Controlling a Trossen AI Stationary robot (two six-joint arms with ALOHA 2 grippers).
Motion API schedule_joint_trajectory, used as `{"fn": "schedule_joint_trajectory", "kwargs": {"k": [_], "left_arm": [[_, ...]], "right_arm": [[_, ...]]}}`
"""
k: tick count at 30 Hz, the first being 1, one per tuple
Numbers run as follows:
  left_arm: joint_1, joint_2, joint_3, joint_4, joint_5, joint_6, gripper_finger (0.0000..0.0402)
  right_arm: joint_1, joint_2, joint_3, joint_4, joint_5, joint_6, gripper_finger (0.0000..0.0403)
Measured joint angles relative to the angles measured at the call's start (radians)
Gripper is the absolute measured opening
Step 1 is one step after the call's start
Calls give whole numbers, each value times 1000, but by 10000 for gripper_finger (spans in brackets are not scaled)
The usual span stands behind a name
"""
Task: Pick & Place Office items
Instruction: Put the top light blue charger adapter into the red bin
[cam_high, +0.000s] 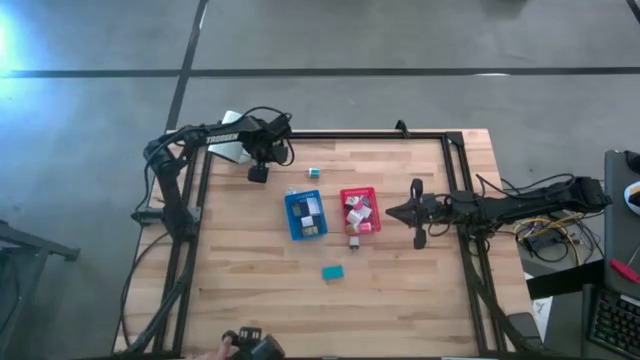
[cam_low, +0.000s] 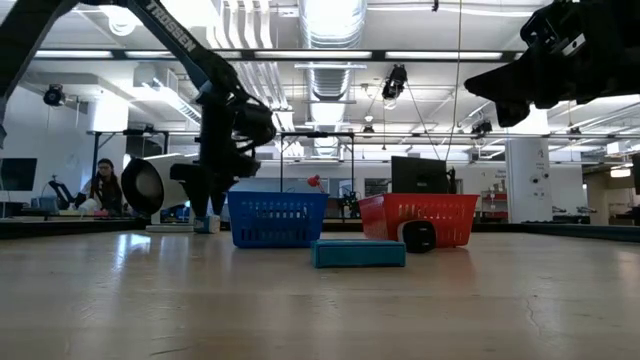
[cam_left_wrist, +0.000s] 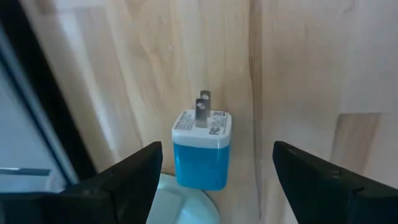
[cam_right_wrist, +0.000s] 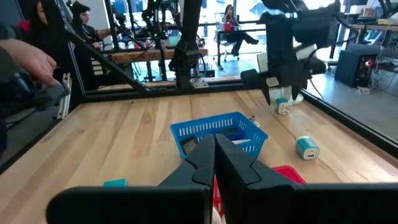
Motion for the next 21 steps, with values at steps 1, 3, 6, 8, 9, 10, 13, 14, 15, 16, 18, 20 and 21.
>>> {"fn": "schedule_joint_trajectory", "kwargs": {"k": [1, 3, 6, 8, 9, 10, 13, 14, 15, 16, 18, 20, 21], "left_arm": [[5, 10, 0, -1, 0, 1, 306], [16, 26, 0, 0, -4, 3, 305], [29, 46, 0, 7, -10, 5, 305], [33, 55, 0, 17, -10, 1, 305], [34, 60, 0, 22, -10, -5, 304], [35, 66, 0, 27, -10, -13, 302], [35, 83, 0, 34, -6, -18, 292], [35, 86, 0, 35, -3, -18, 287], [35, 91, 0, 33, -2, -18, 281], [35, 93, -1, 32, -2, -18, 273], [35, 96, -3, 29, 1, -20, 249], [31, 96, -6, 25, 7, -37, 216], [27, 96, -6, 21, 9, -41, 195]], "right_arm": [[0, 0, 0, 0, 0, 0, 8], [0, 0, 0, 0, 0, 0, 8], [0, 0, 0, 0, 0, -1, 8], [0, 0, 0, 1, 0, -5, 8], [0, 0, 0, 1, 0, -5, 8], [0, 0, 0, 1, 0, -5, 8], [0, 0, -1, 1, 0, -8, 8], [0, 0, -1, 1, 0, -7, 8], [0, 0, -1, 1, 0, -7, 8], [0, 0, -1, 1, 0, -8, 8], [0, 0, -1, 1, 1, -8, 8], [0, 0, -1, 1, 1, -8, 8], [0, 0, -1, 1, 1, -8, 8]]}}
